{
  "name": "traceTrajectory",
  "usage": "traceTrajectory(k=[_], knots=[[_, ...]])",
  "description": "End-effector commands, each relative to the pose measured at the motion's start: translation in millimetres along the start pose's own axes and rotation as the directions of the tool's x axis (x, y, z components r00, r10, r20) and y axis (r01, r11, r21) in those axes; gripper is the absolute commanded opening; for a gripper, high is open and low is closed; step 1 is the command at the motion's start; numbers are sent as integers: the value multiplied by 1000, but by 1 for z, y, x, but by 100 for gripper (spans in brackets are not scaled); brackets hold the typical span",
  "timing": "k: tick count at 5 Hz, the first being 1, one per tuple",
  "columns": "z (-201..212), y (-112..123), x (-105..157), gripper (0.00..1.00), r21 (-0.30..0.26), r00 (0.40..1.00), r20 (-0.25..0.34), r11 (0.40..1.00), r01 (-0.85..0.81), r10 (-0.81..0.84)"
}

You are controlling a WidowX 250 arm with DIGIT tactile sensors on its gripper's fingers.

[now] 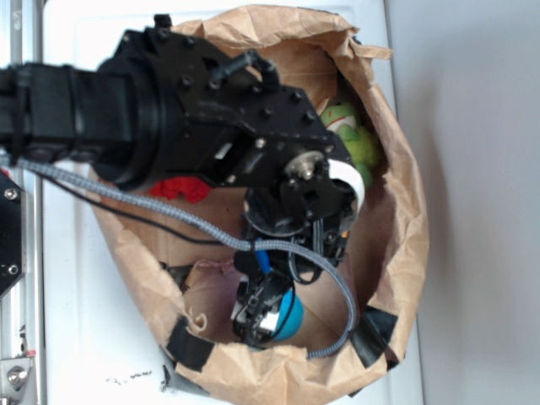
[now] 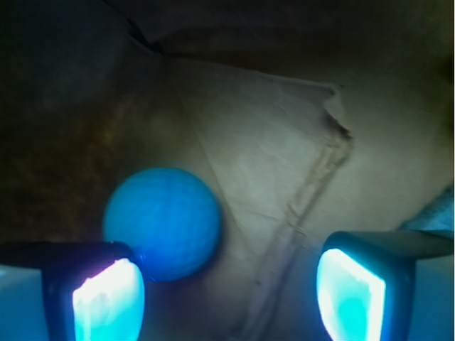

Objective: Grab the blue ball.

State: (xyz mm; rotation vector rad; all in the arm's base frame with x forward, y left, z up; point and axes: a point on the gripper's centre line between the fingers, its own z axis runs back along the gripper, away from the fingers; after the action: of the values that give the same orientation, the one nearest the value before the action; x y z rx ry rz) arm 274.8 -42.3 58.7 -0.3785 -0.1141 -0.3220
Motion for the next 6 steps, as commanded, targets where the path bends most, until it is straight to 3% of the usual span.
traceTrajectory(k=[1,2,3,4,5,6], knots=[[-14,-29,-6,100,-32,999,7,998,54,-53],[-25,-32,-4,100,-21,998,16,998,59,-58],[-35,-30,-2,80,8,997,40,998,62,-63],[-31,-32,-1,0,7,996,61,998,67,-67],[-26,-33,1,0,7,995,71,998,68,-69],[-3,-25,9,0,35,992,122,999,28,-32]])
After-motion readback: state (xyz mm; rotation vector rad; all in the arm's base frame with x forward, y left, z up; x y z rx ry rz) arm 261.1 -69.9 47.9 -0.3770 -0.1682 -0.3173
